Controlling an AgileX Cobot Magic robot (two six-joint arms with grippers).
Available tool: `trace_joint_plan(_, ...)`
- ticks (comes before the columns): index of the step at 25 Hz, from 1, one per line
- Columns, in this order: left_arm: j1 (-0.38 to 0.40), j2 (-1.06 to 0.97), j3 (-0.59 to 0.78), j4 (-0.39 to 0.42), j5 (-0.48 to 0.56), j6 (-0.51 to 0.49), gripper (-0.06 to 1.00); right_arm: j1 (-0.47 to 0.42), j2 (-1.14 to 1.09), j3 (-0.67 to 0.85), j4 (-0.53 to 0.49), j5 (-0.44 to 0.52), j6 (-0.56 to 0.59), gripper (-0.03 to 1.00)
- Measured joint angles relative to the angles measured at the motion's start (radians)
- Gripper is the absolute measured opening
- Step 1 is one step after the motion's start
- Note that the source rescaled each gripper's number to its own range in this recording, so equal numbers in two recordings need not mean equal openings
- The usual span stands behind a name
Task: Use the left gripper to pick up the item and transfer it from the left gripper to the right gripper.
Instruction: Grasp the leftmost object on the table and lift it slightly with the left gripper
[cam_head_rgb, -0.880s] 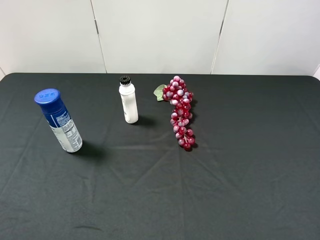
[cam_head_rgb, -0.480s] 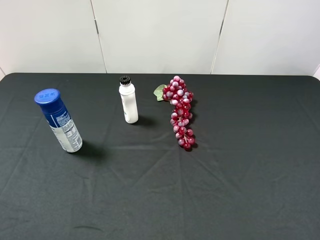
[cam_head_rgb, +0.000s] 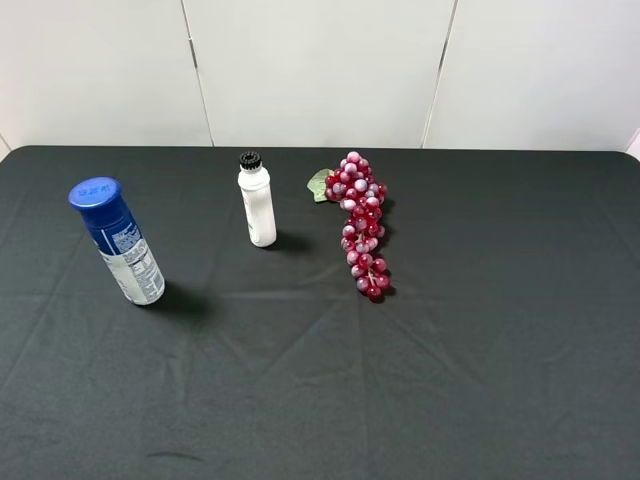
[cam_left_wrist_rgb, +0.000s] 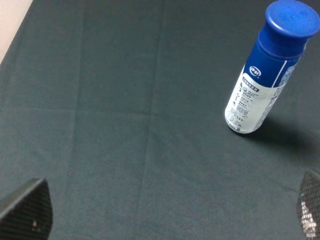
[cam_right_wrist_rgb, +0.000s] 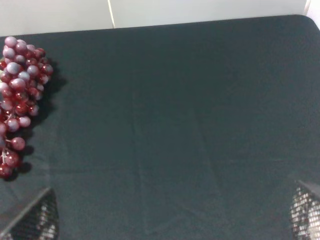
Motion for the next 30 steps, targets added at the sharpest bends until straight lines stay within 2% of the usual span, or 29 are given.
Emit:
trace_joint_plan(8, 0.000, 0.000, -0.019, 0.000, 0.013, 0.000, 0.97, 0.000, 0.000, 0.000, 0.000, 0.000, 0.000, 1.00)
trace_joint_plan(11, 0.000, 0.030, -0.064, 0.000, 0.063, 0.000, 0.97, 0.000, 0.000, 0.000, 0.000, 0.000, 0.000, 1.00)
trace_joint_plan(16, 0.000, 0.187, -0.159, -0.003, 0.105, 0.013, 0.99, 0.000, 0.000, 0.000, 0.000, 0.000, 0.000, 1.00)
trace_joint_plan(30, -0.013, 0.580, -0.385, -0.017, 0.088, 0.042, 0.99, 0.000, 0.000, 0.000, 0.000, 0.000, 0.000, 1.00)
